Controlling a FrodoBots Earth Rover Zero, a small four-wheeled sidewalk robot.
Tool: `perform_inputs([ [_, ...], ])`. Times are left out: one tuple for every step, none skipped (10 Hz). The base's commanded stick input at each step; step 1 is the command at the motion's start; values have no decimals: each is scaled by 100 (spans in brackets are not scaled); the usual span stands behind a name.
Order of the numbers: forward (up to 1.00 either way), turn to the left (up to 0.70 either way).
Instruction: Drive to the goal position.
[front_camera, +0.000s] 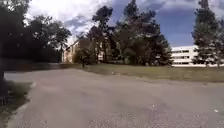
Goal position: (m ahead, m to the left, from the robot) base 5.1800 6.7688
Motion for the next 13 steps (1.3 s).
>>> perform_inputs([
  [45, 27],
  [45, 27],
  [45, 27],
  [45, 27],
  [45, 27],
  [45, 27],
  [45, 27],
  [45, 27],
  [45, 27],
  [45, 27],
  [45, 27],
  [45, 27],
  [45, 27],
])
